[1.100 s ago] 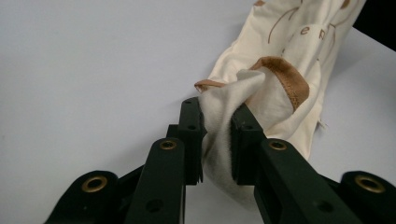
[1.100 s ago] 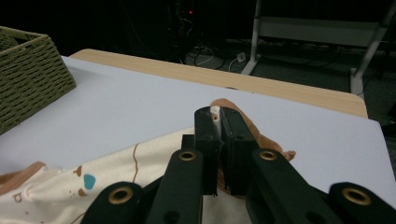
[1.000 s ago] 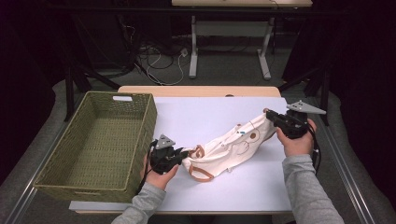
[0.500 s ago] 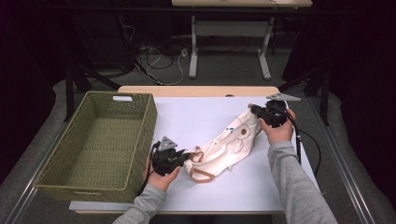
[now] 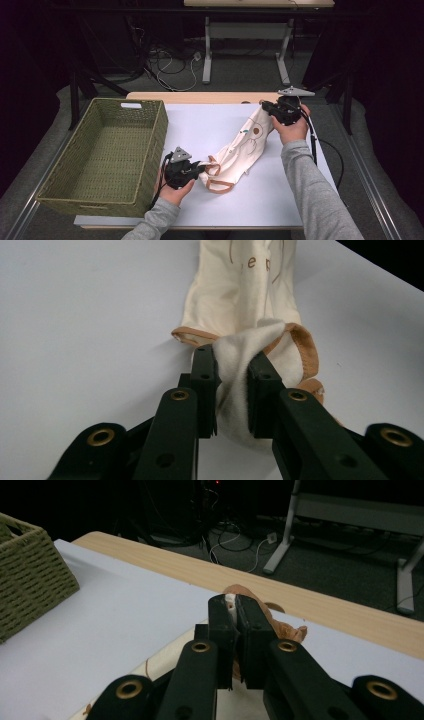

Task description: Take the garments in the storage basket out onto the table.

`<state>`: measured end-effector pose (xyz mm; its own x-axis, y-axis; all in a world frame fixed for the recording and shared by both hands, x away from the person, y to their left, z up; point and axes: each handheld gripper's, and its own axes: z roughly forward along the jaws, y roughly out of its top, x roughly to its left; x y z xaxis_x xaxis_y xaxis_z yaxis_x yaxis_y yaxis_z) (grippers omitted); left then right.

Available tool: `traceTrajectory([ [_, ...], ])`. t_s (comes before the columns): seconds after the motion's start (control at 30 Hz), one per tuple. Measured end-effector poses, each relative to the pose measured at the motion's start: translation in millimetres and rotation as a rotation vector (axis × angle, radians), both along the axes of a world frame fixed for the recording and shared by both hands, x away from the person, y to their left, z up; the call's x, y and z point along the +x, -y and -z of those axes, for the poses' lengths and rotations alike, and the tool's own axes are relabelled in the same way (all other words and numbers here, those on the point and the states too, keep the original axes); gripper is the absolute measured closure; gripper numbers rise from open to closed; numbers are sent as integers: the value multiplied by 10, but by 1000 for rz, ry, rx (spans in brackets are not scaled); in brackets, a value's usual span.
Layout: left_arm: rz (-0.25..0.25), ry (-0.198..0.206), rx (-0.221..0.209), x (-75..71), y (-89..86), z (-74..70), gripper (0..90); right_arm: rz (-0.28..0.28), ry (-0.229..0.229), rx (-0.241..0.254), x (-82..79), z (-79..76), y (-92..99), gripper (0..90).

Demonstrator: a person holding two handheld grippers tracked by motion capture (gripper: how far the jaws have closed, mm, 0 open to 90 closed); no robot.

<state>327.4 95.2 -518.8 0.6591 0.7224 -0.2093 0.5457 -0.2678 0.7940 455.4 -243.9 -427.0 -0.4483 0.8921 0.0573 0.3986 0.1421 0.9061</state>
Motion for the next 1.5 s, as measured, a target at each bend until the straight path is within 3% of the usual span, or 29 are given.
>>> traceTrajectory([
  [0.17,15,-9,-4,16,23,23,782,-23,10,-3,31,-32,-102,863],
  [0.33,36,-16,12,17,53,58,782,-27,-25,-21,85,131,-185,849],
  [0.53,37,-21,18,17,73,82,782,-12,-11,-71,53,221,-213,663],
  [0.67,36,-20,29,1,81,81,781,-2,10,-69,-51,215,-176,564],
  [0.87,29,-23,20,-14,87,86,781,0,12,-36,-233,271,-119,503],
  [1.13,27,-26,16,-11,86,98,776,-28,38,-70,-551,349,-116,465],
  [1.43,23,-21,24,-42,93,106,756,-64,-17,-19,-859,590,-146,490],
  [1.5,21,-17,29,-42,78,107,752,-63,-23,-27,-918,658,-159,491],
])
